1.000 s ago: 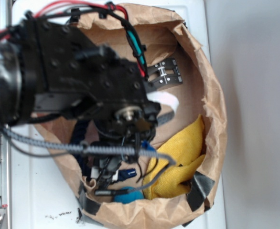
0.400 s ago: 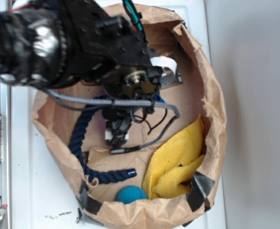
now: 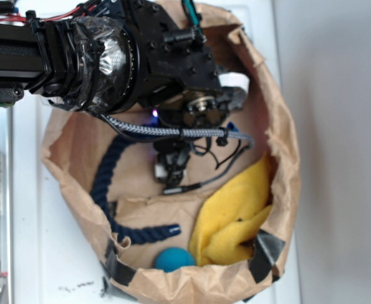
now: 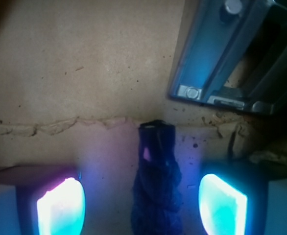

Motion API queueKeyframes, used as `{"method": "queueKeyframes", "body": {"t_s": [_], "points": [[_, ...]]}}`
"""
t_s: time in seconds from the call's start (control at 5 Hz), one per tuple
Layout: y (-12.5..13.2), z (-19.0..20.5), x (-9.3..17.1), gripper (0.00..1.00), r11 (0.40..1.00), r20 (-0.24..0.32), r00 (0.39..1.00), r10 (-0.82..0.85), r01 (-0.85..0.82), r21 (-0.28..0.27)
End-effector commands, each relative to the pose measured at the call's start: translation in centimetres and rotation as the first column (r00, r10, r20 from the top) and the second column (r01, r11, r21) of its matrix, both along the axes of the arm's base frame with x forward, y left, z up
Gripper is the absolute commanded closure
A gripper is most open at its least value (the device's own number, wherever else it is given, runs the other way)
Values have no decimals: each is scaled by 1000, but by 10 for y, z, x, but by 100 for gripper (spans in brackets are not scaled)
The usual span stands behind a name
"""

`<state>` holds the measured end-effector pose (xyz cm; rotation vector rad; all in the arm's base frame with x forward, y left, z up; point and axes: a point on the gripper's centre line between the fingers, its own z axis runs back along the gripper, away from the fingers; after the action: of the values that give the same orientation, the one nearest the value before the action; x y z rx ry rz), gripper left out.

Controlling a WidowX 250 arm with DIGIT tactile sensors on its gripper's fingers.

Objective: Grab the blue rope.

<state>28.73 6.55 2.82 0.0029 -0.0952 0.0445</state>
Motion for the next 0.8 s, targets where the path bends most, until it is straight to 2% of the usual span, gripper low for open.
{"method": "queueKeyframes", "body": {"t_s": [0.0,0.6], "points": [[5,4,3,100,998,105,994,-12,6,58],[2,3,0,100,996,118,993,5,-15,83]]}}
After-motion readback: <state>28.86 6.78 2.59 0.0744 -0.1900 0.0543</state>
